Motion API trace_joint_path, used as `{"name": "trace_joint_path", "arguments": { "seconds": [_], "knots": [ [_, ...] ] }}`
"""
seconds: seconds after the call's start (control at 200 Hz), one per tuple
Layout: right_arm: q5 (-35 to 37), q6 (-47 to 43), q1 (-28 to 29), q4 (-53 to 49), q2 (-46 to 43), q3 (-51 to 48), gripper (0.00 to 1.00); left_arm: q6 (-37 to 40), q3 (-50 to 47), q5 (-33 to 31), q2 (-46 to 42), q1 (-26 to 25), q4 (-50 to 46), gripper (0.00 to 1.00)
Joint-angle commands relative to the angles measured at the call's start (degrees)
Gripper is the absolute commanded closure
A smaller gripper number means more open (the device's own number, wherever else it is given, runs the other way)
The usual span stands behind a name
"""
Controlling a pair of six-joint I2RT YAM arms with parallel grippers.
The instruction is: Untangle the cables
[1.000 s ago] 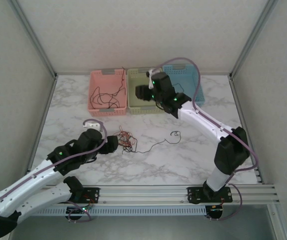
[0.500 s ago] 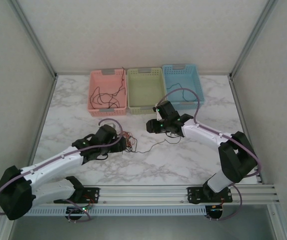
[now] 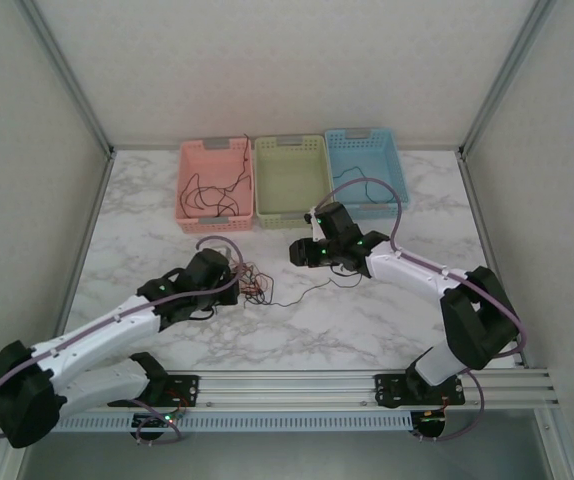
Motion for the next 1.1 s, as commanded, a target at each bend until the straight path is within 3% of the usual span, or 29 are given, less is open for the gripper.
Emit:
{"name": "trace_joint_path", "arguments": {
  "seconds": [0.0,0.275,0.536,0.881,1.096],
  "knots": [
    [-4.74,-2.61,-0.13,1.77,-2.14,-0.89,0.54,1.93,4.35,1.17,-4.21,0.41,-5.42,1.0],
    [-11.37,-6.84,1.05,7.97,-3.47,-4.51,0.46,5.71,11.03,3.81,-10.82,0.44,-11.24,1.0],
    [-15.06,-8.39,2.42,13.76,1.94,-5.21,0.41,7.11,15.1,4.82,-12.88,0.4,-14.23,1.0],
    [-17.87,-10.57,5.48,17.53,8.72,-2.5,0.42,6.76,14.51,5.29,-13.59,0.42,-14.43,1.0],
    [-17.36,-10.86,6.03,18.66,8.26,-3.62,0.42,6.78,13.98,3.9,-13.74,0.41,-14.93,1.0]
  ]
}}
